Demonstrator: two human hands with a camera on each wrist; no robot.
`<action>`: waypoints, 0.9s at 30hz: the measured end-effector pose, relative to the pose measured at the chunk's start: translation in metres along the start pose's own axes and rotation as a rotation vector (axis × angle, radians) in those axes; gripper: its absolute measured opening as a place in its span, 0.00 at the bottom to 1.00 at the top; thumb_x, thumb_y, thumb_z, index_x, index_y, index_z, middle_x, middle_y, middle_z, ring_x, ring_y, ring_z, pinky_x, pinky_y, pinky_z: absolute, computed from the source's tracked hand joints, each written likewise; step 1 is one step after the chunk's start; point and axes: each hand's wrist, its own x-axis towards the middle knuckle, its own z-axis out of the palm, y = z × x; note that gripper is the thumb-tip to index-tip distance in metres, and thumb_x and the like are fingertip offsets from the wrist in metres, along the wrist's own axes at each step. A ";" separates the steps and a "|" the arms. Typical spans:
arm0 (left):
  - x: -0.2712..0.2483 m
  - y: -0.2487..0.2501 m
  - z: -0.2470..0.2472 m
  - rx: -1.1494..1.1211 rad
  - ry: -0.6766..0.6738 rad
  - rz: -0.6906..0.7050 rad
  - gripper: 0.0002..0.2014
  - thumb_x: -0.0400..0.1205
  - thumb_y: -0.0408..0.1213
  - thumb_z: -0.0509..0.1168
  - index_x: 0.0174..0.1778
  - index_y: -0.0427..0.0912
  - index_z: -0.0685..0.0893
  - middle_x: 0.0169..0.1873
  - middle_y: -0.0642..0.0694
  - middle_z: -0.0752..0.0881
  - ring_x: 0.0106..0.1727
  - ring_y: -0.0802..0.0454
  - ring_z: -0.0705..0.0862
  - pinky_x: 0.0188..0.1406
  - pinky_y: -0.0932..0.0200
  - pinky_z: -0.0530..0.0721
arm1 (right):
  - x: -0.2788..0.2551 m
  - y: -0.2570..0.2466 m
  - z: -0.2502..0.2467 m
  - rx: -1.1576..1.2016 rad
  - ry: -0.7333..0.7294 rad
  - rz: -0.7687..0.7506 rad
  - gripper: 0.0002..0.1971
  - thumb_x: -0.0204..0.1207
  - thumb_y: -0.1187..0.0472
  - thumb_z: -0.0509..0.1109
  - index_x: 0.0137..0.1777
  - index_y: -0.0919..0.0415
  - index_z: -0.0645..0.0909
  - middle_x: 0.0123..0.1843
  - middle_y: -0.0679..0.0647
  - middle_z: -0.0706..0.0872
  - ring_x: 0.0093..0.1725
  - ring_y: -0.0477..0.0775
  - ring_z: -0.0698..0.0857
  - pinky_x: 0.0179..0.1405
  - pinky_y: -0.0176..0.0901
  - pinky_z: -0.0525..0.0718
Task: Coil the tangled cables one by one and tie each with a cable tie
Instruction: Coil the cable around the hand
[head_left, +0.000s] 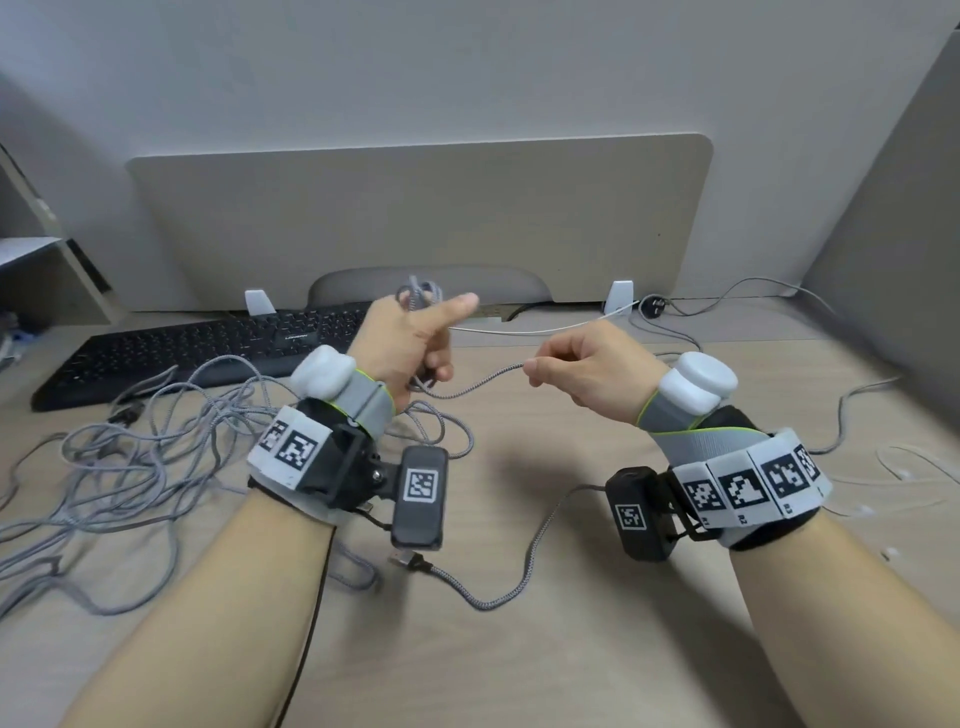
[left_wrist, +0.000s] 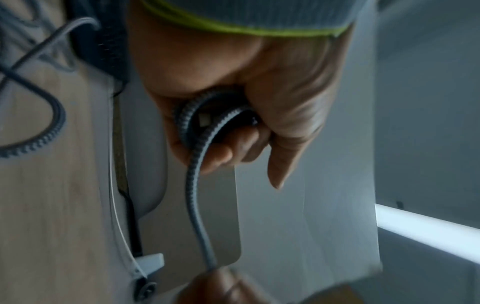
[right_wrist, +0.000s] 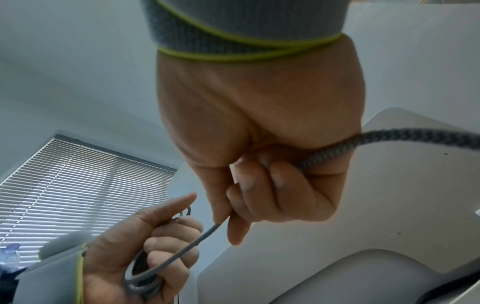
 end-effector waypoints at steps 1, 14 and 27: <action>-0.002 -0.003 0.006 0.111 -0.025 0.031 0.16 0.74 0.40 0.77 0.26 0.45 0.77 0.17 0.49 0.72 0.16 0.52 0.69 0.20 0.61 0.69 | 0.000 0.000 -0.001 0.006 0.012 -0.005 0.14 0.81 0.53 0.69 0.36 0.56 0.86 0.25 0.48 0.71 0.27 0.52 0.70 0.28 0.40 0.68; -0.012 -0.026 0.028 0.279 -0.283 -0.049 0.12 0.79 0.28 0.71 0.41 0.39 0.73 0.18 0.51 0.69 0.16 0.53 0.67 0.19 0.60 0.74 | 0.000 -0.001 -0.008 0.179 0.082 -0.052 0.14 0.81 0.57 0.69 0.35 0.61 0.84 0.19 0.42 0.69 0.20 0.47 0.66 0.20 0.36 0.66; 0.000 -0.027 0.018 -0.071 -0.012 -0.015 0.16 0.83 0.43 0.69 0.35 0.47 0.70 0.17 0.55 0.64 0.18 0.56 0.63 0.20 0.62 0.71 | -0.001 -0.004 -0.015 0.261 0.154 -0.089 0.11 0.82 0.58 0.68 0.41 0.64 0.83 0.23 0.46 0.70 0.22 0.48 0.66 0.23 0.39 0.66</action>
